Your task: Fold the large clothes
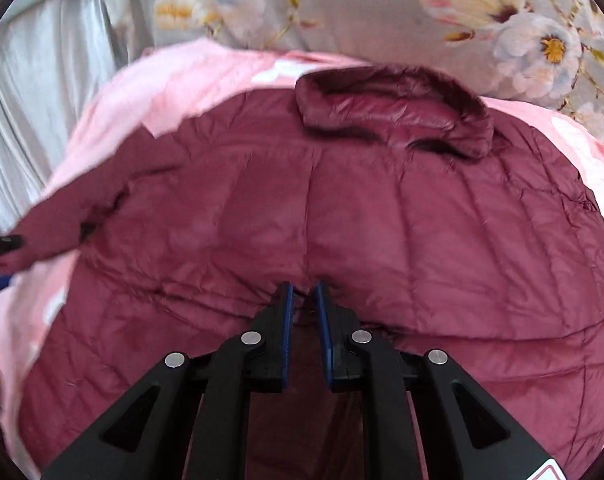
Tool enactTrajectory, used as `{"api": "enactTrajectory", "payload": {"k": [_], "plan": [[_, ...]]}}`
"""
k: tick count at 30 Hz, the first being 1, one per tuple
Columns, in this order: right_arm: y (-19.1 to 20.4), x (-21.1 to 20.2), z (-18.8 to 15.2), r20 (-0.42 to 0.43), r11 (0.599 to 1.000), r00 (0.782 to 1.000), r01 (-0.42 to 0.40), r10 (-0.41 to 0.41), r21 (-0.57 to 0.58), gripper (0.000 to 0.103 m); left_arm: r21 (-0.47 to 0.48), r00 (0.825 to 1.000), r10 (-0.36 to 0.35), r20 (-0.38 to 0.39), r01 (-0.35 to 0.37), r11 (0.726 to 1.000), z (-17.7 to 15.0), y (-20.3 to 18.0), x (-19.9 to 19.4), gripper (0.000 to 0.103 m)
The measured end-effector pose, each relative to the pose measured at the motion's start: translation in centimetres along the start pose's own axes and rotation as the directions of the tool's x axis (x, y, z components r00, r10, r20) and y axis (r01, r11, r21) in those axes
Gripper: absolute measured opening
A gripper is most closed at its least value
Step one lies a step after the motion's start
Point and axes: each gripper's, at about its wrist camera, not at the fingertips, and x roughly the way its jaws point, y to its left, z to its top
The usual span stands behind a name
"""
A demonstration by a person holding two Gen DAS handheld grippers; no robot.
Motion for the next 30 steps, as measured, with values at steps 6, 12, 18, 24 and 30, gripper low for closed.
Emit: {"api": "enactTrajectory", "payload": {"k": [6, 12, 18, 24, 30], "plan": [[-0.9, 1.0, -0.2, -0.018, 1.000, 1.000, 0.002, -0.001, 0.019, 0.013, -0.213, 0.989, 0.140, 0.047, -0.127, 0.969, 3.8, 10.2, 0.5, 0.080], [-0.1, 0.6, -0.4, -0.008, 0.999, 0.999, 0.040, -0.040, -0.008, 0.013, -0.305, 0.994, 0.108, 0.031, -0.094, 0.948, 4.9, 12.4, 2.8, 0.075], [-1.2, -2.9, -2.1, 0.022, 0.998, 1.000, 0.018, -0.019, 0.054, 0.014, -0.241, 0.999, -0.008, 0.032, 0.015, 0.970, 6.5, 8.8, 3.1, 0.003], [-3.8, -6.6, -4.2, 0.047, 0.993, 0.998, 0.038, -0.043, 0.114, 0.029, -0.027, 0.976, -0.155, 0.155, 0.161, 0.987, 7.0, -0.5, -2.7, 0.001], [-6.1, -8.5, -6.1, 0.042, 0.986, 0.998, 0.050, -0.057, 0.158, 0.031, 0.260, 0.902, -0.399, 0.168, 0.350, 0.900, 3.3, -13.1, -9.8, 0.000]]}}
